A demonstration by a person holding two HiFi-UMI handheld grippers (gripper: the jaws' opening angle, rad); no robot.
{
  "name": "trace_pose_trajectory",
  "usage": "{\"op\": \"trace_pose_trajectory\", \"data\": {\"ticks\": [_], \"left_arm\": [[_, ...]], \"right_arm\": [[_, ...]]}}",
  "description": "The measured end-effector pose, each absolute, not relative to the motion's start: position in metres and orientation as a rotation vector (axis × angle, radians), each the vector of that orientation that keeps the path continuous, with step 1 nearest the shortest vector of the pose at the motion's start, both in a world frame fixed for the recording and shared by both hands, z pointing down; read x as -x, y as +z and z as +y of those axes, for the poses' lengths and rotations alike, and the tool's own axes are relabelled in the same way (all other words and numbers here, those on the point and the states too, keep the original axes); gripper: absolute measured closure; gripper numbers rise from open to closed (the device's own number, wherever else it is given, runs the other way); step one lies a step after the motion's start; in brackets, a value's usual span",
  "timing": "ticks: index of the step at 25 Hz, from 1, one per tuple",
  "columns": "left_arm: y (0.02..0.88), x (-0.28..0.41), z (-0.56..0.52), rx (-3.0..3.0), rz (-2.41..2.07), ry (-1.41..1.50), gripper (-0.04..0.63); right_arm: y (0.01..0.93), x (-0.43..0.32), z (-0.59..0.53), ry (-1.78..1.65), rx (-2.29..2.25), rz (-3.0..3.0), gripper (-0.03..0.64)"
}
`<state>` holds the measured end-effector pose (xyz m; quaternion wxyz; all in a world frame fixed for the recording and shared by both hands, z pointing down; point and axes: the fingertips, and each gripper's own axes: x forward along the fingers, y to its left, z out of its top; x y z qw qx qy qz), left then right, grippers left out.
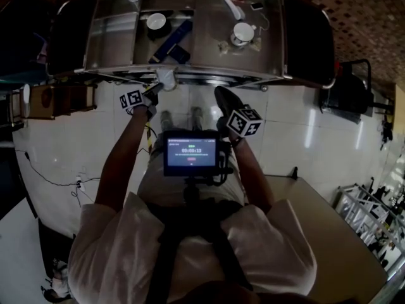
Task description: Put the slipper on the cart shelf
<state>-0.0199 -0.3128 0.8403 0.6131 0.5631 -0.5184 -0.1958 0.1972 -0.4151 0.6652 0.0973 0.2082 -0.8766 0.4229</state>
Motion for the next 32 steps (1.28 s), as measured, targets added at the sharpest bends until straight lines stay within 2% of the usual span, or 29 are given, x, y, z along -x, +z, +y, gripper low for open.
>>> {"op": "trace_pose_trajectory", "data": {"ticks": [32], "left_arm": [[0.895, 0.054, -0.353, -1.459, -1.324, -0.122, 0.54]], "right_arm": [[0.668, -0.216, -0.39, 1.239, -0.994, -2.486, 0.594]]}}
